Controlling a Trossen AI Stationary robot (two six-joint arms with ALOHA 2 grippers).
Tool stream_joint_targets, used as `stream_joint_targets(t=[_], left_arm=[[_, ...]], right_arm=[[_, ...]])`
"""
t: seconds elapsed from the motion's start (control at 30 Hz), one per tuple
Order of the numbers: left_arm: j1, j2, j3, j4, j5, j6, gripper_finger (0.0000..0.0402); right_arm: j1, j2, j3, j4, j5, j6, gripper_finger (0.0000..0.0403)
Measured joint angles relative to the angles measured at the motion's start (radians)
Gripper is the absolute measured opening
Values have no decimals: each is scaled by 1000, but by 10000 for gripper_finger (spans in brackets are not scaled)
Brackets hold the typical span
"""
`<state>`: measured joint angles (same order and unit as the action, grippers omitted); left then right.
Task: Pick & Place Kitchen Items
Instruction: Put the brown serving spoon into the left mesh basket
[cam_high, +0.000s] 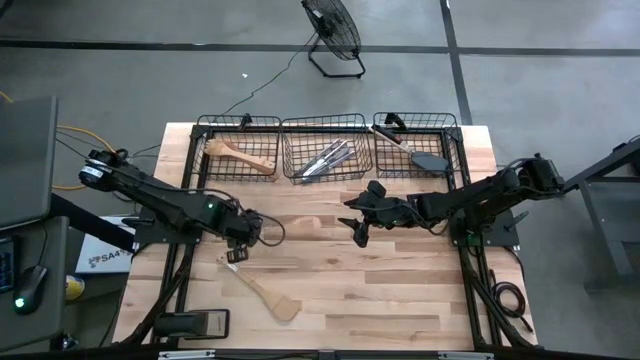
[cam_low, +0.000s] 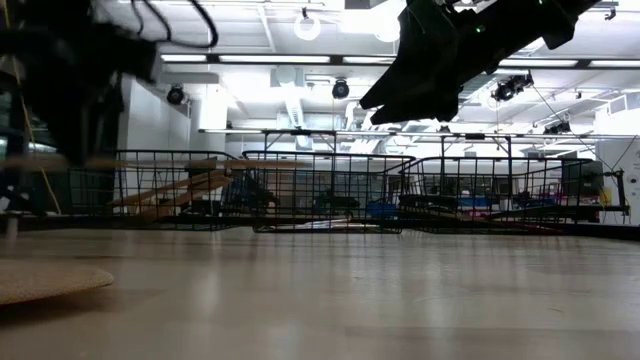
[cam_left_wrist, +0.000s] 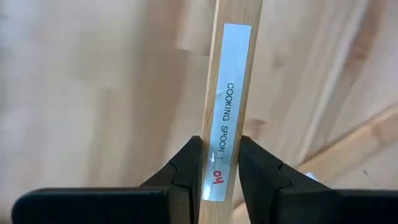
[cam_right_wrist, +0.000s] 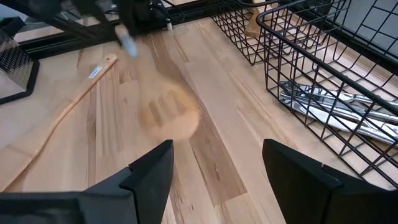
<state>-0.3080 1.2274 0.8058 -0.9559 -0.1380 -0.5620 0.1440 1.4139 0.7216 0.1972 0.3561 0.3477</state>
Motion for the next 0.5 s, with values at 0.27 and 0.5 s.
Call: stream_joint_targets(t=[0.27, 0.5], left_arm=[[0, -1, 270, -380, -266, -152, 74], [0, -2, 409, -614, -463, -330, 74]], right_arm=[[0, 0, 0, 0, 0, 0, 239], [0, 0, 0, 0, 0, 0, 239]])
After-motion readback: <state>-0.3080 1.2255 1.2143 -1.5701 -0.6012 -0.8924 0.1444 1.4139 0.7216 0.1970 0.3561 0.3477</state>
